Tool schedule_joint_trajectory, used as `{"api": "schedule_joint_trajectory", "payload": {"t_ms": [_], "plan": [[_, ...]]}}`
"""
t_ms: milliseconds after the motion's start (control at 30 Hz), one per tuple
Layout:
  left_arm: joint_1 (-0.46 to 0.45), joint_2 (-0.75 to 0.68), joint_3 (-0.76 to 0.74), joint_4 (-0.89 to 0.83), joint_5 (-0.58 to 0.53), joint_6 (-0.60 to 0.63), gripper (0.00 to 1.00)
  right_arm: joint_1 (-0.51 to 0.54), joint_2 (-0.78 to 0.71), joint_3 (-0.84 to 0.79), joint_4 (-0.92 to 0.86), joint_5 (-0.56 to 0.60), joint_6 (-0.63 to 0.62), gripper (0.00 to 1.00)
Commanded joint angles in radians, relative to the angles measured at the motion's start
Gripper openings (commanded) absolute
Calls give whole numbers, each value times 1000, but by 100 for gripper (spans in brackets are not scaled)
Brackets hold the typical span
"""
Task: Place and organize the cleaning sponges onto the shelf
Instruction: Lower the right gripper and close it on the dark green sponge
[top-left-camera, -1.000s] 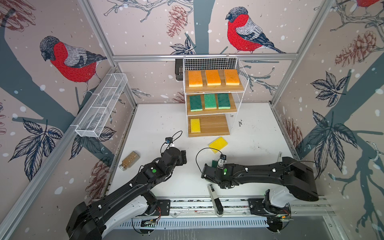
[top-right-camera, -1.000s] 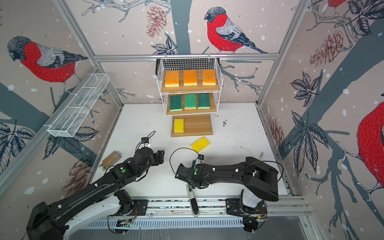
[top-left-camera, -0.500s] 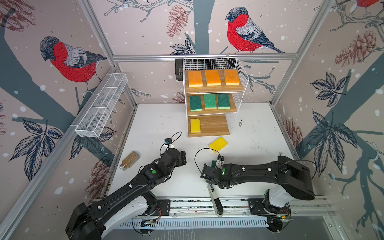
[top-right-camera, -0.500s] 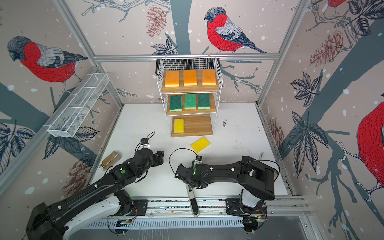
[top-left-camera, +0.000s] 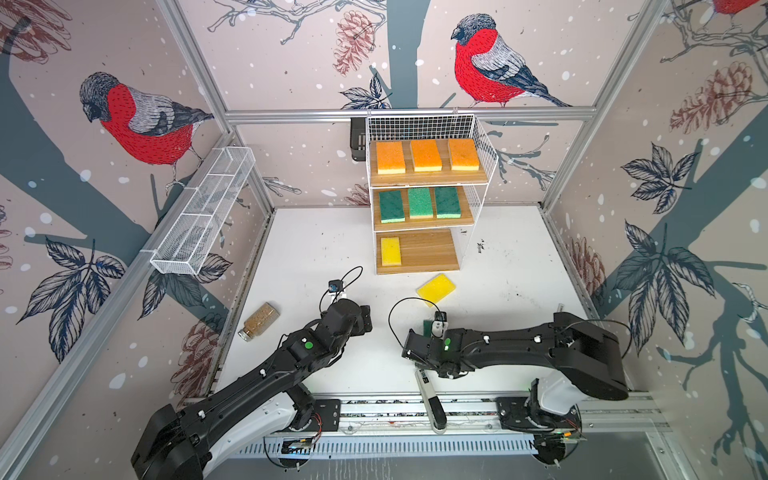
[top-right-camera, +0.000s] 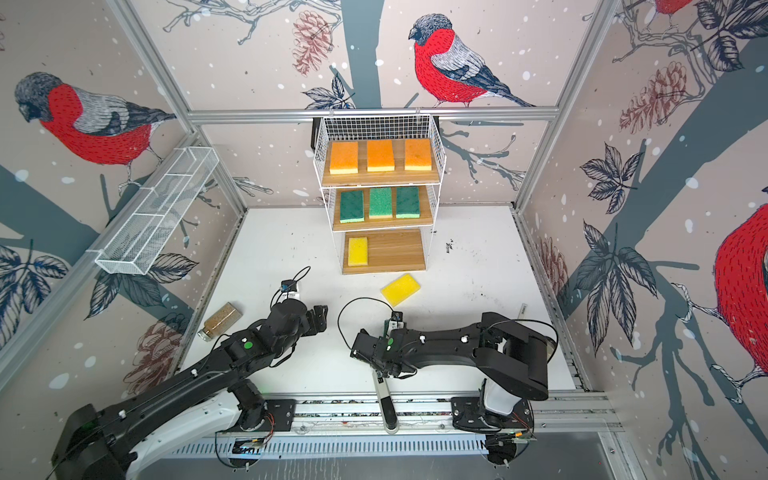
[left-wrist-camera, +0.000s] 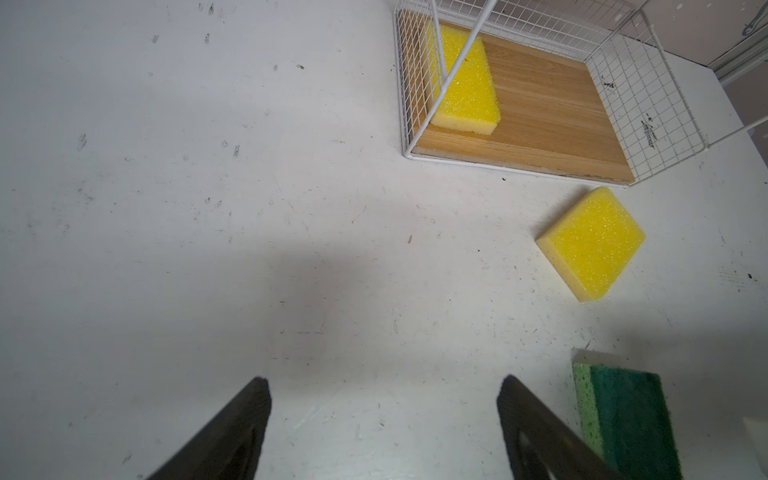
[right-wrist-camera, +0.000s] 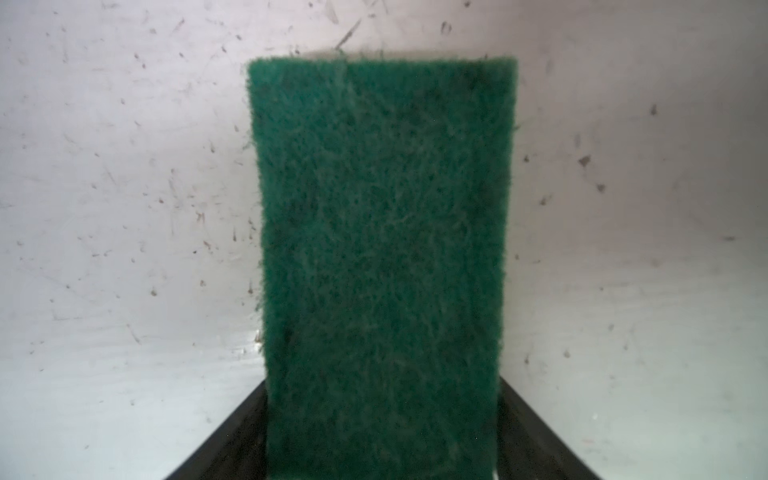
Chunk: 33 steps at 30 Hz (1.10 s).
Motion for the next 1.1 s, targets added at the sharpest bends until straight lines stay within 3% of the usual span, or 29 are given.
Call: {"api": "schedule_joint_trajectory", "payload": {"t_ms": [0,300,667,1067], "plan": [[1,4,-6,39,9,-14,86,-2,12,-16,-13,-12,-13,77],[1,10,-10,40,13,-33,86,-3,-11,-64,36,-10,-69,65],[1,27,9,29,5,-49,86,-13,-33,-71,-2,12,-114,84],[2,47,-3,39,10,-56,86,-38,-20,-68,49,25,-140,80]]}}
